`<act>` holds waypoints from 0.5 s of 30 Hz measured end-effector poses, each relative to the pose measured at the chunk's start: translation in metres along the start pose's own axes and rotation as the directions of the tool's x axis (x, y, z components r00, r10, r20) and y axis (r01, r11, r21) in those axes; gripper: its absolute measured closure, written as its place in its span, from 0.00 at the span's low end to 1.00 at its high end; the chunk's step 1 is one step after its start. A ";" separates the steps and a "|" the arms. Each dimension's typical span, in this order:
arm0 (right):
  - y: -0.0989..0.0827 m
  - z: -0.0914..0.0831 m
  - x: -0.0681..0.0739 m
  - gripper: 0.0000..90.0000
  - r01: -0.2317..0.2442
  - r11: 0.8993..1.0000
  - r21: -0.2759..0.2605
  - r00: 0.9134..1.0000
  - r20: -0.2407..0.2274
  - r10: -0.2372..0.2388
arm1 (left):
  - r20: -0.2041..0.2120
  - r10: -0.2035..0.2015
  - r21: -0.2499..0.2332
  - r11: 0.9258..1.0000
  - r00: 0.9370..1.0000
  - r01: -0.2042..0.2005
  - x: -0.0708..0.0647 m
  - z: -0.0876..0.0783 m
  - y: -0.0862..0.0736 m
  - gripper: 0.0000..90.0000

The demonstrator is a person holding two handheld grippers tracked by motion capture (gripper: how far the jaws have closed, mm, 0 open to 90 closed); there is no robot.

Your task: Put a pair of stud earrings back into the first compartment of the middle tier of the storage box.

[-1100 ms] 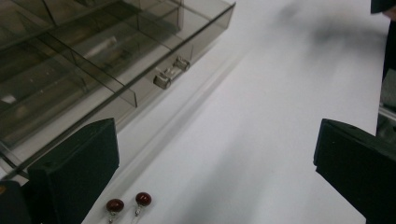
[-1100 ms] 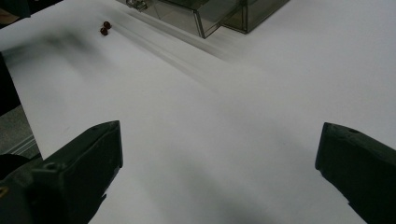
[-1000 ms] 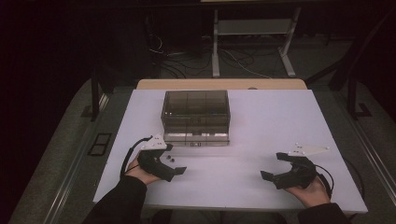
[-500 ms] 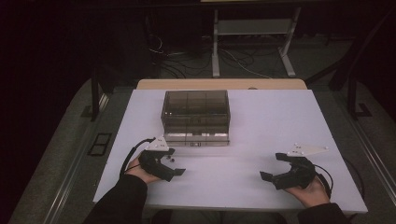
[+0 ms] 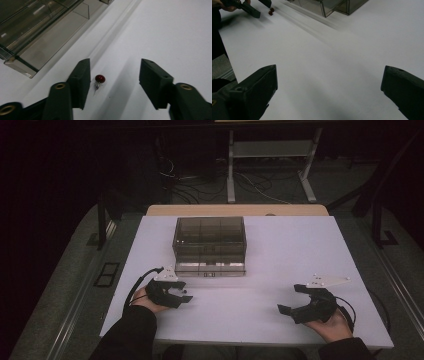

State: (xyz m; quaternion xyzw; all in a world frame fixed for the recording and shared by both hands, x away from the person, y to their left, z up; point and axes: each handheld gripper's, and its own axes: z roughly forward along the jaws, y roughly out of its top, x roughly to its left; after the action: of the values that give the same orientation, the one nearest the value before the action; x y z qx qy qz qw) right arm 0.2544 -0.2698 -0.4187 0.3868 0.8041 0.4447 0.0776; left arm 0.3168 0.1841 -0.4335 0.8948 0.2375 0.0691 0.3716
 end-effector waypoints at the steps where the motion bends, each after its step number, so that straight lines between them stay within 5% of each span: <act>1: 0.000 0.000 0.000 0.00 0.000 1.000 0.002 1.000 -0.001 0.000 | 0.006 0.003 0.005 1.000 1.000 -0.003 0.001 0.000 0.000 0.50; 15: 0.000 0.001 0.001 0.00 0.008 1.000 0.006 1.000 -0.007 -0.008 | -0.016 -0.012 0.027 1.000 1.000 0.012 0.005 0.007 -0.001 0.67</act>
State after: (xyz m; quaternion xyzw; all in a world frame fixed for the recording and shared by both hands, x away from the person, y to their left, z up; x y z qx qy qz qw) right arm 0.2541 -0.2685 -0.4193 0.3820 0.8073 0.4435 0.0755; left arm 0.3233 0.1827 -0.4400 0.8979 0.2467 0.0709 0.3577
